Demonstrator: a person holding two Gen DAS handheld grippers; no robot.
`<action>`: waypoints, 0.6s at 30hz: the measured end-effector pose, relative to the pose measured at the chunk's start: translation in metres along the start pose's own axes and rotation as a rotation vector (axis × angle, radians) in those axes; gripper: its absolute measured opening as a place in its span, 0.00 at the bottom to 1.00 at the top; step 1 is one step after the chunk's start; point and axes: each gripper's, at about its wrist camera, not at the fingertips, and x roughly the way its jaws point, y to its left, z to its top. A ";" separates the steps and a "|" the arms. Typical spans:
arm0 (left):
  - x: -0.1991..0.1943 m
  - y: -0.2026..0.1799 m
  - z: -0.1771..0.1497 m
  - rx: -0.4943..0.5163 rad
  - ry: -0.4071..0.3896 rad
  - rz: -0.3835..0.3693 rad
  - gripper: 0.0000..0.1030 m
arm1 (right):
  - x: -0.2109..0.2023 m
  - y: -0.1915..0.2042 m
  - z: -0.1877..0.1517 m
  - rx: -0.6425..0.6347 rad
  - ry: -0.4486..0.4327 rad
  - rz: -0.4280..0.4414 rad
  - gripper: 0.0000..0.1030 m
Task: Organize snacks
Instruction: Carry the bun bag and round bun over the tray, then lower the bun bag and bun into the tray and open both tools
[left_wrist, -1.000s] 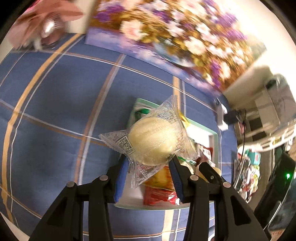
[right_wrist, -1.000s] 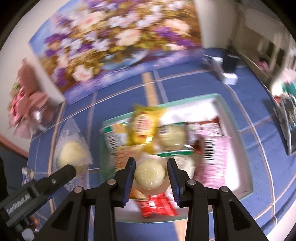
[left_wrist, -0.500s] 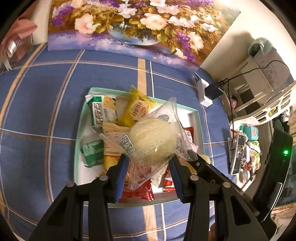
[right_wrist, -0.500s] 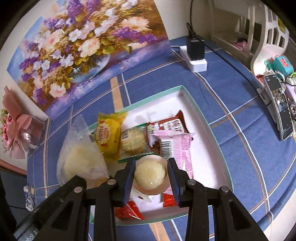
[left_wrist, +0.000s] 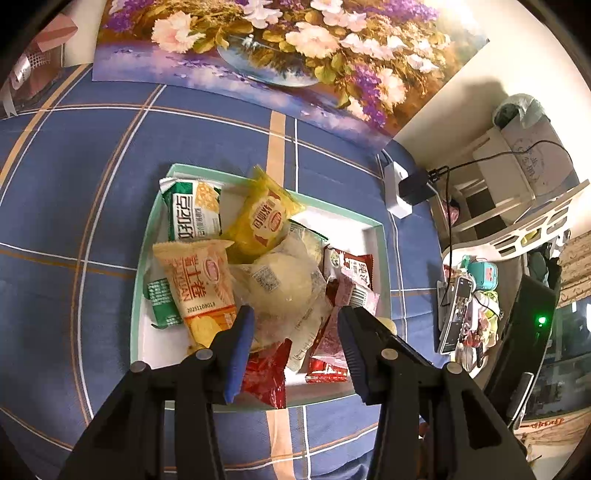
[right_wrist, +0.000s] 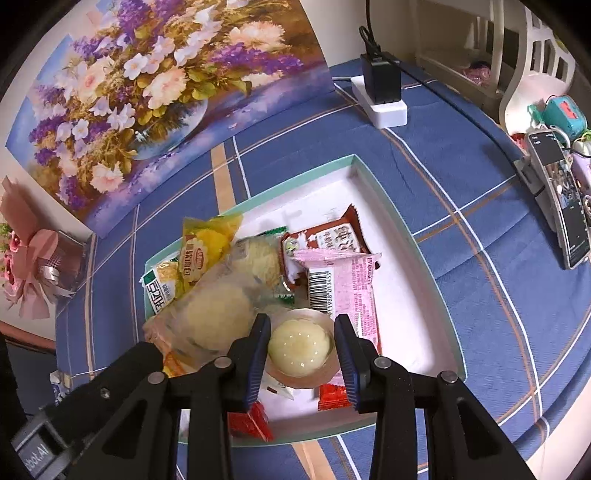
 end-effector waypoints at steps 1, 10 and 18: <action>-0.002 0.001 0.001 -0.002 -0.006 0.003 0.46 | 0.000 0.001 0.000 -0.003 0.000 0.001 0.37; -0.013 0.024 0.005 -0.025 -0.051 0.196 0.53 | 0.015 0.013 -0.004 -0.041 0.039 0.012 0.37; -0.009 0.062 0.007 -0.088 -0.031 0.346 0.67 | 0.038 0.020 -0.012 -0.069 0.105 0.001 0.37</action>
